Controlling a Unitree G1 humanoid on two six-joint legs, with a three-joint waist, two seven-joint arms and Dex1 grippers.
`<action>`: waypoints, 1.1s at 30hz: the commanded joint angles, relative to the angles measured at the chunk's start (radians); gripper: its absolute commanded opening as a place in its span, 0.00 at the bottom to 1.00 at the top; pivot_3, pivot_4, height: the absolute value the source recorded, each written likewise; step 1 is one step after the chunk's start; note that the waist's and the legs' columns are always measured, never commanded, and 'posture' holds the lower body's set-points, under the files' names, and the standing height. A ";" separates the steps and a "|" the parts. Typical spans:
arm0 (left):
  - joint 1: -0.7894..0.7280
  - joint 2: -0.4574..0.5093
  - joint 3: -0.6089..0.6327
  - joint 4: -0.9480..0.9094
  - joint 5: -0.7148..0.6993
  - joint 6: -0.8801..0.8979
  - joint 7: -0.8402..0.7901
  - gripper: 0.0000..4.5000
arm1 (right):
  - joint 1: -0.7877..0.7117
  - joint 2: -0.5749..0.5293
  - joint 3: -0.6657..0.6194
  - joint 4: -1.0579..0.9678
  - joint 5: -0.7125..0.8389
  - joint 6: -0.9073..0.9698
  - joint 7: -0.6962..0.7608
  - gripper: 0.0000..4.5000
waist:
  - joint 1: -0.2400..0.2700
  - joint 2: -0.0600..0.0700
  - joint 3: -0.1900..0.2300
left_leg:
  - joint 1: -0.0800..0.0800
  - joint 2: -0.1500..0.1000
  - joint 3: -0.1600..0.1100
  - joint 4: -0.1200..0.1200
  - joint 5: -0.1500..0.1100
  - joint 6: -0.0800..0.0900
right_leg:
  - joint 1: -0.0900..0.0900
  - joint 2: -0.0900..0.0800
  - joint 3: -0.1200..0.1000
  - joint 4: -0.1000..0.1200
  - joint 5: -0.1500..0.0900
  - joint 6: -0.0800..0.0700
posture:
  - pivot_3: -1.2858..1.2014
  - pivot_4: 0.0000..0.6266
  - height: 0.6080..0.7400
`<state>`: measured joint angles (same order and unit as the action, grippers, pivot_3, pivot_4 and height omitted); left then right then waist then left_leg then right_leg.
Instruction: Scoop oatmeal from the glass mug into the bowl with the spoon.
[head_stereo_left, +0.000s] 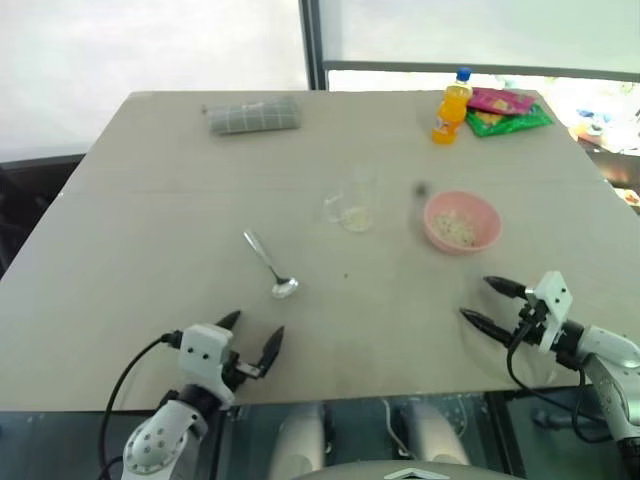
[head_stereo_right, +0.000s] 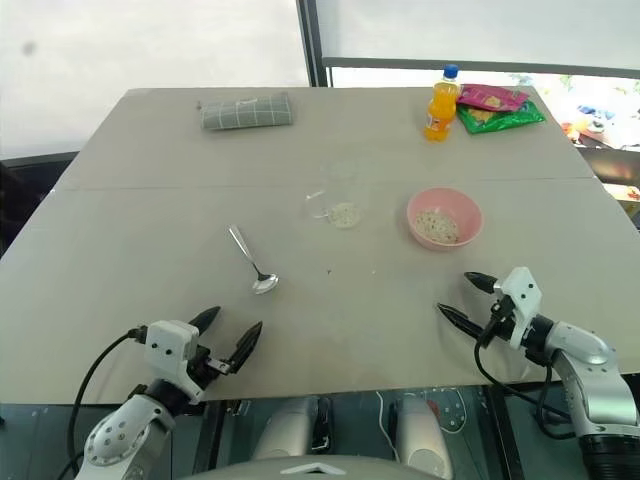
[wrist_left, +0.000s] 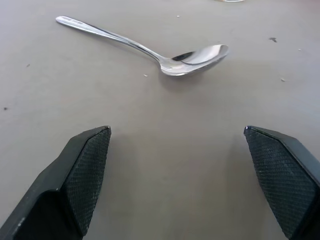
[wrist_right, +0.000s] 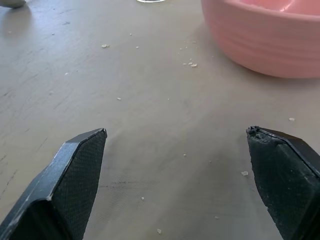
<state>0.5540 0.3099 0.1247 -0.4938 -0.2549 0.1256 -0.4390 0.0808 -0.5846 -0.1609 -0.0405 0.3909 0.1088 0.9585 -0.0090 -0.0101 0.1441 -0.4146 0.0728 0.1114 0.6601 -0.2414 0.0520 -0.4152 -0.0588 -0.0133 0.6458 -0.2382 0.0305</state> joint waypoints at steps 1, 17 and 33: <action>0.032 -0.018 -0.011 -0.071 -0.045 0.060 0.020 0.99 | -0.003 -0.014 -0.019 -0.050 0.027 0.004 0.005 1.00 | 0.000 0.000 0.000 | 0.000 0.000 0.000 0.000 0.000 0.000 | 0.000 0.000 0.000 0.000 0.000 0.000 | 0.52 0.24 1.00; -0.547 -0.151 0.065 -0.185 -0.205 0.740 0.571 0.99 | -0.037 -0.136 0.003 -0.314 0.185 0.162 0.122 1.00 | 0.009 -0.007 0.003 | 0.000 -0.001 -0.005 0.006 0.000 0.000 | 0.004 0.006 -0.001 0.003 0.000 0.000 | 0.52 0.24 1.00; -0.790 -0.250 -0.030 -0.066 0.028 1.206 0.765 0.99 | -0.056 -0.120 0.026 -0.283 0.144 0.127 0.119 1.00 | 0.020 -0.009 0.004 | 0.000 -0.002 -0.005 0.008 0.000 0.000 | 0.004 0.006 0.000 0.006 0.000 0.000 | 0.52 0.24 1.00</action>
<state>-0.2493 0.0608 0.1113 -0.5610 -0.2422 1.2629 0.3284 0.0378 -0.7046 -0.1316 -0.3153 0.5325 0.2561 1.0720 0.0113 -0.0188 0.1486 -0.4143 0.0709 0.1063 0.6679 -0.2410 0.0521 -0.4113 -0.0525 -0.0134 0.6529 -0.2379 0.0305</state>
